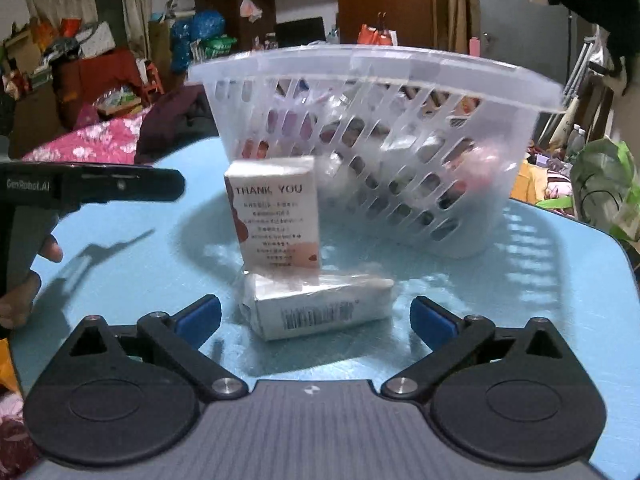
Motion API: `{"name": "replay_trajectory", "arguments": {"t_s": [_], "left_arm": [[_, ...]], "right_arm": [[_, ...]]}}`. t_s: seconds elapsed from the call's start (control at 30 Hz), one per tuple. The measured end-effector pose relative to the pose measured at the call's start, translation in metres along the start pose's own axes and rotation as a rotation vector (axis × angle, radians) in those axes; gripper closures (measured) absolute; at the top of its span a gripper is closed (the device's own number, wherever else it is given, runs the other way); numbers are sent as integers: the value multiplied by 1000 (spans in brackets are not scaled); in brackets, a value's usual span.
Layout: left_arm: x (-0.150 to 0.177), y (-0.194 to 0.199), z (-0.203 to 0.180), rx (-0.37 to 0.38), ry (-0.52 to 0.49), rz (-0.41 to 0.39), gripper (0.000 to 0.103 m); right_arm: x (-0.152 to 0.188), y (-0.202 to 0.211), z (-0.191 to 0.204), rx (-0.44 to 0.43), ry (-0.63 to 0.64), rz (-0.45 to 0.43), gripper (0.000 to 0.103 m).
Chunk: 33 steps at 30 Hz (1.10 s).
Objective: Organize objects
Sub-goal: 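Grasp a white box with the left tool while the right tool grasps a wrapped white bar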
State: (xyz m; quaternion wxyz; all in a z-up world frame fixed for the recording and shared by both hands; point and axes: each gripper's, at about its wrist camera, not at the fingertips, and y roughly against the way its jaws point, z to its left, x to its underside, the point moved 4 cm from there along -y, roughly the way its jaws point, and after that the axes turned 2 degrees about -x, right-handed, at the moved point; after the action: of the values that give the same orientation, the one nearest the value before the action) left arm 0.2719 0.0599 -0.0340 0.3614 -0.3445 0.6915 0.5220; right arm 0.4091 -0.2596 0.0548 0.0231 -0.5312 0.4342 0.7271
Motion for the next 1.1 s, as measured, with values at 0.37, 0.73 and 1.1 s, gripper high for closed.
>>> {"name": "replay_trajectory", "arguments": {"t_s": [0.37,0.73,1.1], "left_arm": [[6,-16,-46,27,-92,3,2],[12,-25,-64,16,-125,23,59],[17,16,-42,25,-125,-75,66]], "right_arm": [[15,21,-3,73,28,-24,21],[15,35,-10,36,-18,-103,21],[16,37,-12,24,-28,-108,21]]}}
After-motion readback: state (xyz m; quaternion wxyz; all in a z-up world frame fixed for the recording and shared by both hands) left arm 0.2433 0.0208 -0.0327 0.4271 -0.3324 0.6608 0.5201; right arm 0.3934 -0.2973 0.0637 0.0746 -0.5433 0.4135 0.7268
